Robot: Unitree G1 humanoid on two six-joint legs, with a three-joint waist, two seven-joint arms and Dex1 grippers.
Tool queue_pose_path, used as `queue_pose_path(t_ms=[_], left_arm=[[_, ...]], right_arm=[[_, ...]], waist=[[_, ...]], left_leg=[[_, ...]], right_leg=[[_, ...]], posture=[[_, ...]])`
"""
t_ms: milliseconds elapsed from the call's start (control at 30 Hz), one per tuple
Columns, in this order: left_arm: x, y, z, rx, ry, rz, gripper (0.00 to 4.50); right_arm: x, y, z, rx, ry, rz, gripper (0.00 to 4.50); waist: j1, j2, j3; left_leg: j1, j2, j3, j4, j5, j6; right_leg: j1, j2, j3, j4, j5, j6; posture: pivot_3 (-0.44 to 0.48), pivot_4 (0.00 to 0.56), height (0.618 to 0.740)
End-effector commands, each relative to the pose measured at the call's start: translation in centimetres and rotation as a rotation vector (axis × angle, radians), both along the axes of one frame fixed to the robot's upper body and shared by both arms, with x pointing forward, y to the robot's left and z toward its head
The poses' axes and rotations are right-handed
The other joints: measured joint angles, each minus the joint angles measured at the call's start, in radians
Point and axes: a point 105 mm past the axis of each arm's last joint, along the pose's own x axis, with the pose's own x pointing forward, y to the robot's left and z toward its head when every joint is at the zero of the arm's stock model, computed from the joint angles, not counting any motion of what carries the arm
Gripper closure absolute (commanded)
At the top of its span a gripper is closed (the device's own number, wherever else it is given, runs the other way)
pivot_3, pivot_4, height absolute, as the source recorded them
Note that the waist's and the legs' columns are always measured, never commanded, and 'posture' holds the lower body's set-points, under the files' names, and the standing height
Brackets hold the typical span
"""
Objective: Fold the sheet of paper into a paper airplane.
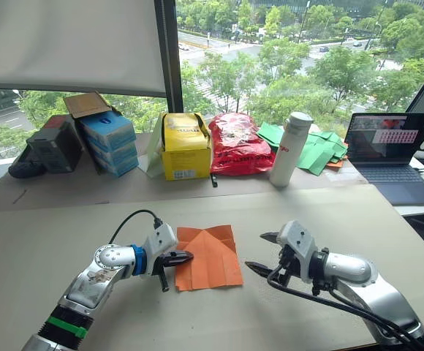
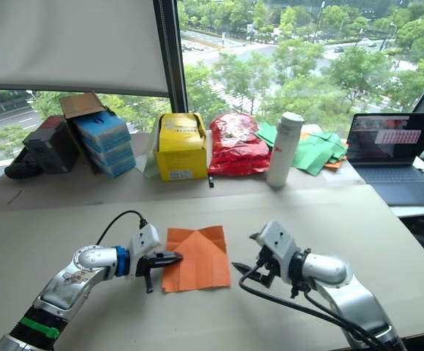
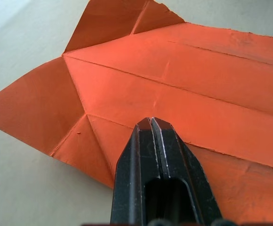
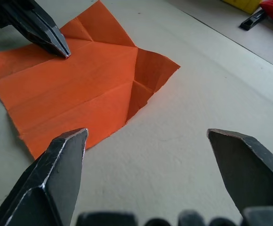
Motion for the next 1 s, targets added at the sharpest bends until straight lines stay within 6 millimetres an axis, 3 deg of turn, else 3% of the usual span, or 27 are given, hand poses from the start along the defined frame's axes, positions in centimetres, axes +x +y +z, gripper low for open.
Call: queue_pose_path(t_ms=[33,167,333,633,733,767,1000], left_arm=[[-0.4,0.3,-1.7,0.066,0.035,-0.012,4.50],[-0.4,0.2,-2.1,0.081,0.040,-0.020,4.50],[-0.1,0.1,-2.3,0.088,0.039,-0.027,4.50],[0.4,-0.5,-2.8,0.147,0.034,-0.078,4.50],[0.7,-0.4,-3.2,0.215,0.039,-0.111,4.50],[0.7,-0.4,-3.2,0.238,0.041,-0.128,4.50],[0.9,-0.3,-3.2,0.281,0.040,-0.166,4.50]], right_arm=[[-1.9,1.8,0.5,-0.015,0.011,0.091,1.27],[-3.8,2.4,-1.7,-0.100,0.096,0.128,2.68],[-4.6,3.4,-2.6,-0.098,0.137,0.135,4.36],[-5.3,3.8,-5.6,-0.125,0.193,0.010,4.45],[-4.9,3.0,-5.9,-0.156,0.162,-0.071,4.45],[-4.8,2.8,-6.0,-0.160,0.159,-0.109,4.45],[-4.5,2.7,-6.3,-0.153,0.126,-0.229,4.45]], waist=[[0.001,0.000,0.000],[0.003,0.000,-0.001],[0.003,0.000,-0.002],[0.005,0.001,-0.006],[0.006,0.001,-0.006],[0.006,0.001,-0.006],[0.004,0.000,-0.010]], left_leg=[[0.000,0.000,0.000,0.000,0.000,0.000],[0.000,0.000,0.000,0.000,0.000,0.000],[0.001,0.000,0.000,0.002,0.000,0.001],[0.003,0.000,-0.002,0.006,-0.002,0.003],[0.006,0.000,-0.003,0.007,-0.002,0.003],[0.015,0.000,-0.003,0.006,-0.003,0.005],[0.016,0.000,-0.003,0.007,-0.004,0.006]], right_leg=[[0.000,0.000,0.000,0.000,0.000,0.000],[0.001,0.000,0.000,0.000,0.000,0.000],[0.002,0.000,-0.001,0.000,0.000,0.000],[0.006,0.000,-0.003,0.000,0.000,0.001],[0.011,0.000,-0.004,-0.001,-0.001,0.001],[0.017,0.000,-0.004,-0.003,-0.002,0.004],[0.017,0.000,-0.005,-0.003,-0.003,0.005]], posture=[[0.000,0.150,0.740],[0.000,0.150,0.740],[0.000,0.150,0.740],[0.000,0.150,0.740],[0.000,0.150,0.740],[0.000,0.150,0.740],[0.000,0.150,0.740]])
